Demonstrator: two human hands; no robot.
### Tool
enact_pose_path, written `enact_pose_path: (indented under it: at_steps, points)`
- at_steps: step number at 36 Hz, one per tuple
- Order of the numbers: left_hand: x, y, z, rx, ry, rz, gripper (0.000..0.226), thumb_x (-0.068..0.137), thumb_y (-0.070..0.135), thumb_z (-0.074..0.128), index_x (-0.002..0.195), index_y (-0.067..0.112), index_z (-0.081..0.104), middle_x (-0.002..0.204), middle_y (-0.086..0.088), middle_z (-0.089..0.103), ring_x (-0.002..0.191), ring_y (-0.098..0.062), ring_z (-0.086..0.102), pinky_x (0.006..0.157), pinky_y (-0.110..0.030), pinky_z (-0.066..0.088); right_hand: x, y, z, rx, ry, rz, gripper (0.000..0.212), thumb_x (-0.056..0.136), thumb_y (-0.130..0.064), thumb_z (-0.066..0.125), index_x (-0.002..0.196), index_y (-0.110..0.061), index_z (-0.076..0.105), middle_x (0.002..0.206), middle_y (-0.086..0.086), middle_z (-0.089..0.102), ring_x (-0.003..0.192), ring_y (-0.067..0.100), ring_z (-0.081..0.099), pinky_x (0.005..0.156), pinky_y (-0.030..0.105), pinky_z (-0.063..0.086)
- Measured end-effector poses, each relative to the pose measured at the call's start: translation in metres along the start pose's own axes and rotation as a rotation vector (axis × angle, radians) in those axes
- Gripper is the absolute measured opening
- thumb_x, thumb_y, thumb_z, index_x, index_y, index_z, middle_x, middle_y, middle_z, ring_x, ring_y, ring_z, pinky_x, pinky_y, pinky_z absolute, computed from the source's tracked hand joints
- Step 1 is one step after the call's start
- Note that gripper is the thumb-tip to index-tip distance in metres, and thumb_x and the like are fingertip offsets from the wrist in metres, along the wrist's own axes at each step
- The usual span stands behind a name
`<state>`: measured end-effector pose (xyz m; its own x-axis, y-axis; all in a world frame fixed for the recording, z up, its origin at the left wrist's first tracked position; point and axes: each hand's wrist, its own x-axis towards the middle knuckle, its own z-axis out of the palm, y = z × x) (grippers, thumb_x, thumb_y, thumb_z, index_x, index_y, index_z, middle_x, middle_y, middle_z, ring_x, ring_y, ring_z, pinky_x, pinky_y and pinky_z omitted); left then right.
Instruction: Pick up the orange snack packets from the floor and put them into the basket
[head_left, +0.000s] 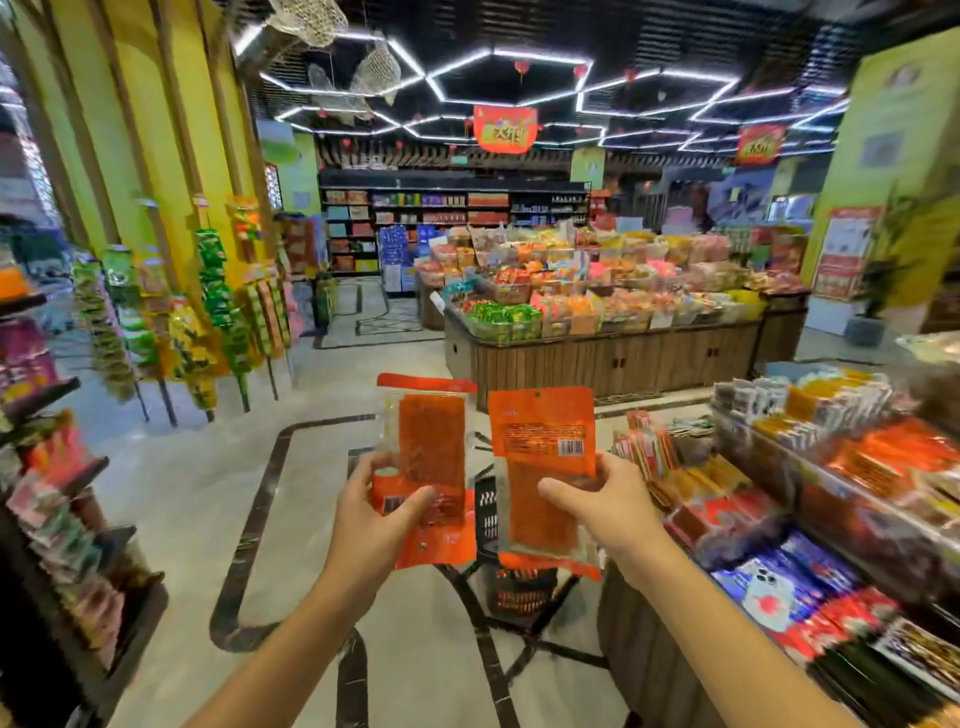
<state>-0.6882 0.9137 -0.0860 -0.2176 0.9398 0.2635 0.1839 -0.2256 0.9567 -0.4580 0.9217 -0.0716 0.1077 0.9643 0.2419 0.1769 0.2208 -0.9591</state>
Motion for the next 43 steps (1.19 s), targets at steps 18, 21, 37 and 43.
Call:
enact_pose_path:
  at_steps: [18, 21, 37, 43]
  points:
    - [0.237, -0.079, 0.128, -0.034, -0.145, -0.049, 0.040, 0.084, 0.020, 0.075, 0.113, 0.035, 0.052, 0.102, 0.006, 0.069, 0.075, -0.007, 0.073, 0.053, -0.020, 0.056, 0.242, 0.083, -0.028, 0.008, 0.124, 0.068, 0.024, 0.079, -0.014, 0.081, 0.098, -0.024, 0.071, 0.091, -0.009, 0.076, 0.087, 0.007, 0.070, 0.072, 0.022, 0.054]
    - [0.281, -0.091, 0.165, -0.015, -0.146, -0.045, 0.044, 0.084, 0.024, 0.074, 0.119, 0.033, 0.049, 0.104, 0.006, 0.068, 0.078, -0.010, 0.072, 0.052, -0.020, 0.056, 0.292, 0.103, -0.043, 0.009, 0.136, 0.061, 0.022, 0.079, -0.015, 0.081, 0.096, -0.025, 0.071, 0.091, -0.009, 0.076, 0.088, 0.008, 0.070, 0.070, 0.020, 0.053]
    - [0.488, -0.175, 0.305, 0.069, -0.100, -0.139, 0.038, 0.082, 0.028, 0.076, 0.105, 0.045, 0.051, 0.103, 0.012, 0.064, 0.086, -0.011, 0.069, 0.056, -0.021, 0.056, 0.538, 0.225, -0.066, 0.003, 0.052, 0.192, 0.021, 0.081, -0.017, 0.078, 0.094, -0.029, 0.068, 0.093, -0.010, 0.073, 0.089, 0.006, 0.067, 0.069, 0.020, 0.051]
    - [0.578, -0.250, 0.338, 0.085, -0.147, -0.212, 0.033, 0.083, 0.025, 0.075, 0.106, 0.036, 0.054, 0.102, 0.004, 0.070, 0.082, -0.012, 0.073, 0.062, -0.025, 0.059, 0.635, 0.288, -0.042, -0.016, 0.022, 0.278, 0.021, 0.082, -0.015, 0.078, 0.096, -0.029, 0.070, 0.092, -0.010, 0.075, 0.091, 0.009, 0.068, 0.077, 0.027, 0.054]
